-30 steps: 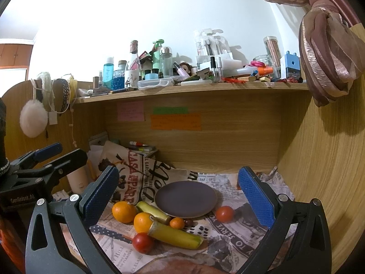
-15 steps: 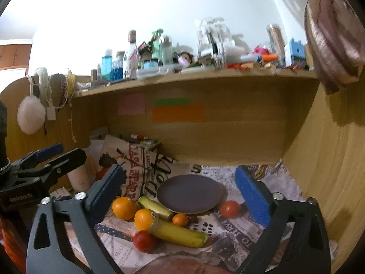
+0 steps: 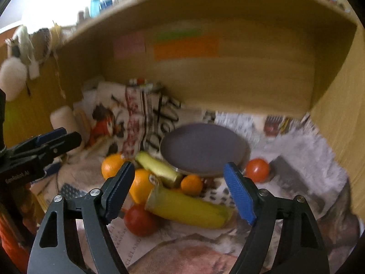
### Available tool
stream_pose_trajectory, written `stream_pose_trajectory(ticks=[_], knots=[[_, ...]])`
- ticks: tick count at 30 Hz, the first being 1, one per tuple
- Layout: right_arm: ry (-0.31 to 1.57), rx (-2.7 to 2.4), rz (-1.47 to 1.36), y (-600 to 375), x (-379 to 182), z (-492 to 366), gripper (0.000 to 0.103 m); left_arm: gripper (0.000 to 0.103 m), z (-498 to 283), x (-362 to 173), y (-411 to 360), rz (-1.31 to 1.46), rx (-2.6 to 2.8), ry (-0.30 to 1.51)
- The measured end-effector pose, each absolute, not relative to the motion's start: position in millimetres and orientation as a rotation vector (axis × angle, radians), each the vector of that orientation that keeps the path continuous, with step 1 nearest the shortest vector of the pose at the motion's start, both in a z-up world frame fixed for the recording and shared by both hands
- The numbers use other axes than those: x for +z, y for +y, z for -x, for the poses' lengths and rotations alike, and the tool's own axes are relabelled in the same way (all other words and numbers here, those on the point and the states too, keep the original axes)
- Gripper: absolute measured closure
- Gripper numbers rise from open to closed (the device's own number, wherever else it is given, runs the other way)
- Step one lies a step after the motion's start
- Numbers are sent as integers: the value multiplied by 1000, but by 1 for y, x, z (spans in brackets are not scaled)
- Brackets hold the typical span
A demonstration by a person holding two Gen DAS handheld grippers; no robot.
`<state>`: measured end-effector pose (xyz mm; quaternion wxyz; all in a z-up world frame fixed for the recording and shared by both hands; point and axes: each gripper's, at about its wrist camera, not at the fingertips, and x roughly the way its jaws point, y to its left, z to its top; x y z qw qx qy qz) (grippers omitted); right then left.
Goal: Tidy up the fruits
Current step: 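Lower the left tool onto the large orange while the right tool closes on a yellow-green cob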
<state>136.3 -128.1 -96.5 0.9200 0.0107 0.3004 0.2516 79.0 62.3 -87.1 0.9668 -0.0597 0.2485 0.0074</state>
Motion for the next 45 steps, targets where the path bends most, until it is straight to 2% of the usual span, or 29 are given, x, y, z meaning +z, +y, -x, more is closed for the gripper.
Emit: stream_pose_trajectory(ticks=[8, 17, 21, 26, 36, 42, 45], knots=[[738, 511, 13, -113, -129, -159, 25, 29, -101, -129, 81, 136, 13, 651], [785, 464, 61, -129, -139, -158, 25, 28, -122, -146, 78, 126, -13, 721], [828, 418, 90, -145, -145, -156, 26, 19, -132, -150, 76, 128, -19, 747], [902, 365, -14, -185, -158, -161, 27, 16, -143, -154, 74, 114, -18, 763], [862, 348, -53, -207, -140, -159, 25, 16, -169, -174, 75, 132, -28, 841], [896, 341, -23, -195, -147, -194, 25, 34, -172, -180, 78, 161, -64, 851], [933, 329, 3, -191, -156, -210, 26, 34, -170, -180, 75, 143, -62, 842]])
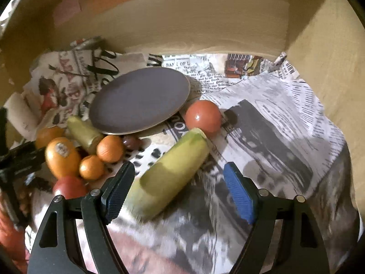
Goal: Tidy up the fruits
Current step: 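Lower the left tool onto the large orange while the right tool closes on a yellow-green cob, then carry the orange with the left tool onto the grey plate while the right tool places the cob there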
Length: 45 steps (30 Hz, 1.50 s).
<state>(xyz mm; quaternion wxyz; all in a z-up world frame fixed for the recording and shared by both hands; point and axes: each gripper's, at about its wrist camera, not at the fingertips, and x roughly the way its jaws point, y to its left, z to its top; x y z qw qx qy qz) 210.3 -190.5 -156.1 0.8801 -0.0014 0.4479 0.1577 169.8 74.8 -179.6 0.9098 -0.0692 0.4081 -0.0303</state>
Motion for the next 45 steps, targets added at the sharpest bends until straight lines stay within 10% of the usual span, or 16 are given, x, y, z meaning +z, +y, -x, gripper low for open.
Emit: stream_pose_trajectory(ticks=[16, 45], knots=[[1003, 457, 42, -180, -170, -211, 67, 34, -159, -168, 79, 159, -54, 797], [719, 505, 55, -158, -85, -257, 68, 34, -223, -75, 27, 48, -124, 685]])
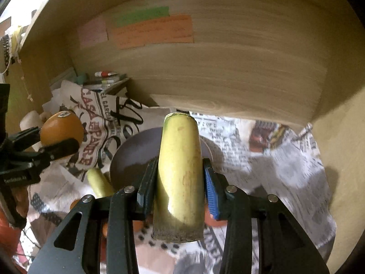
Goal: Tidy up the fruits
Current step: 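Carry the orange with the left tool onto the grey plate while the right tool places the cob there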
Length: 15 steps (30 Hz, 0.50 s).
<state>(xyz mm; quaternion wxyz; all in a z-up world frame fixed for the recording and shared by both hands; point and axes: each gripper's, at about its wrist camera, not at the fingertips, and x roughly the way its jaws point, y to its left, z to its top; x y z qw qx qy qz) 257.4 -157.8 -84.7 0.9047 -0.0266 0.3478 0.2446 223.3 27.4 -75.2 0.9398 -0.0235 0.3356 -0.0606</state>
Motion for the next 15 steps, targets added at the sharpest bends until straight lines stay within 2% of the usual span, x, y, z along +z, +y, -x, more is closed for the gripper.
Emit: stream_pose_trajectory(ticks=[15], knots=[[833, 508, 120, -126, -119, -322, 68, 34, -299, -108, 29, 26, -161, 844]])
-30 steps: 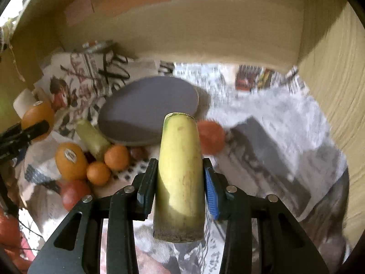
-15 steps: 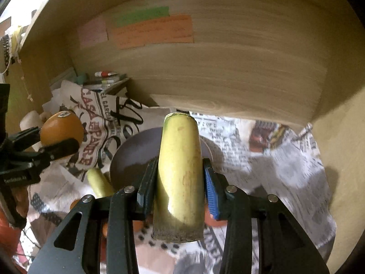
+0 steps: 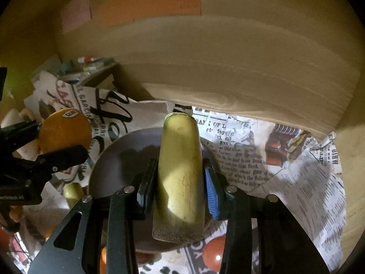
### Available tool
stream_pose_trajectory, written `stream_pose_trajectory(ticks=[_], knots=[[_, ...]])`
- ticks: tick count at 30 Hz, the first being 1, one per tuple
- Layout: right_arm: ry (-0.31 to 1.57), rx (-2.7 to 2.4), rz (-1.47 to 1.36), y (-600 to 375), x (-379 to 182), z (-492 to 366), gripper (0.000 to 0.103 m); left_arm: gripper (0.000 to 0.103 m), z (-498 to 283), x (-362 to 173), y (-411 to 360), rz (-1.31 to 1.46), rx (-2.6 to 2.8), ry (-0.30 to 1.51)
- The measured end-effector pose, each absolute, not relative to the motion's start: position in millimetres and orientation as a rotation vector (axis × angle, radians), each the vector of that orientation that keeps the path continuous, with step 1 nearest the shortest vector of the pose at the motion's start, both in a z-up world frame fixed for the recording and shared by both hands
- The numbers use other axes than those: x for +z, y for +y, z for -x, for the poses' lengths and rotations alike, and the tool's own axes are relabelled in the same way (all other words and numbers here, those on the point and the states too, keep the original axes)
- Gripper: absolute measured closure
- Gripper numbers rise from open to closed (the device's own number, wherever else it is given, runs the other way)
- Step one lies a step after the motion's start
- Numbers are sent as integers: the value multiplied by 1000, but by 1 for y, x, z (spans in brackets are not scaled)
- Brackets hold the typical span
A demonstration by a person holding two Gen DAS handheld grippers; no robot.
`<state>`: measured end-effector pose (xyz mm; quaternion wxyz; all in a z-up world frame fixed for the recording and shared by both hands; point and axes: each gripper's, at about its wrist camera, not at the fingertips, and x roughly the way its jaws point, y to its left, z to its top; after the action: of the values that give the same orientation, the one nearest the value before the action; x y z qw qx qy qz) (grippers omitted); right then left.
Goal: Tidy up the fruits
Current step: 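Carry the orange with the left tool onto the grey plate while the right tool places the cob there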
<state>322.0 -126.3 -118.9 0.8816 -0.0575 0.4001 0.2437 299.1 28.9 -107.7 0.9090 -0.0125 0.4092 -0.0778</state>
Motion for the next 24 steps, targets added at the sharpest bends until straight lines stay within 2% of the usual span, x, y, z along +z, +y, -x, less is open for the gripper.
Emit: stream_pose_trajectory(ticks=[8, 24], knots=[[906, 502, 196, -113, -141, -339, 68, 34, -331, -141, 29, 30, -210, 972], [1022, 507, 226, -106, -171, -355, 67, 34, -346, -160, 29, 11, -199, 1041]])
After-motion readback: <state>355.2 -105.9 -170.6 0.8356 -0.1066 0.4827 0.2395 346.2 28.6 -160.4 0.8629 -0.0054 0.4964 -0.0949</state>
